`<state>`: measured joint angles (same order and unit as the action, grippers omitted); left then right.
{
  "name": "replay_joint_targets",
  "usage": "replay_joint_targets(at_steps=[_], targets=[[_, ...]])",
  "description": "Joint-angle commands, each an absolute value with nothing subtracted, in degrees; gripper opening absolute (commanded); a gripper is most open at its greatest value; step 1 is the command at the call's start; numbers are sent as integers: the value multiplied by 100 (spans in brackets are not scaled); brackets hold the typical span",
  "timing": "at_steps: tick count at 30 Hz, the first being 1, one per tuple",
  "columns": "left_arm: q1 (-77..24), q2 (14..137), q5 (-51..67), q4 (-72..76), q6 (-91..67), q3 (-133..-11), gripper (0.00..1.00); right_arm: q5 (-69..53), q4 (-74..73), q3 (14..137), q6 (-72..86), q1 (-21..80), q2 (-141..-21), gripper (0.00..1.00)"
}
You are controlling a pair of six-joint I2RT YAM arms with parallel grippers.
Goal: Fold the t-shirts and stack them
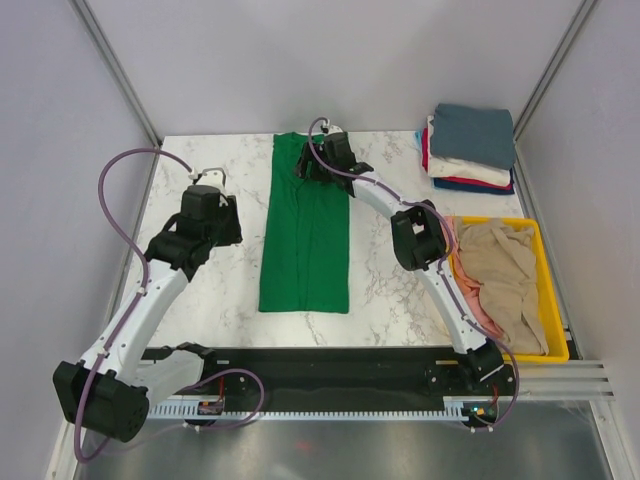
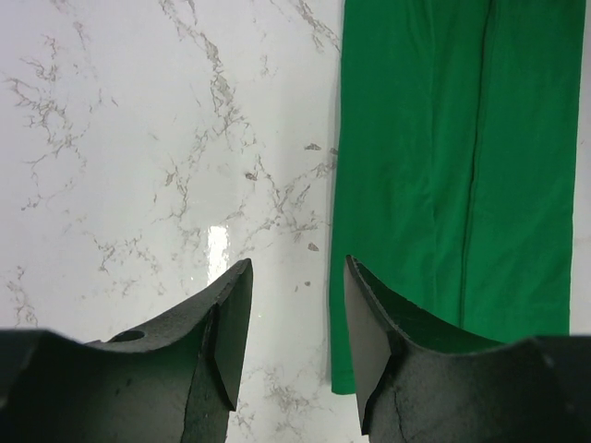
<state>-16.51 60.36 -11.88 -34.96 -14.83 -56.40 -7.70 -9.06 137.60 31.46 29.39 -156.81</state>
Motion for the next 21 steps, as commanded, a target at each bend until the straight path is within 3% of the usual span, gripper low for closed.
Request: replay_joint_targets(at_steps=[1,6,13,21], targets=[[-1652,6003,-1152,-3278,-1248,-5757,52,-1019,-844,13535,2822,2953,-15470,83],[-1652,6038,-967,-3278,-1266,-5748,52,-1432,-712,13526,2550,2953,-14881,98],[-1652,6073,-397,-3296,-1590,-5713,52,-1205,-729,12097,2610,2953,-12803,98],[-1661,5766,290,-3323,-2863,-4650,53,-711,-949,7062,3366,3032,-9600,95]])
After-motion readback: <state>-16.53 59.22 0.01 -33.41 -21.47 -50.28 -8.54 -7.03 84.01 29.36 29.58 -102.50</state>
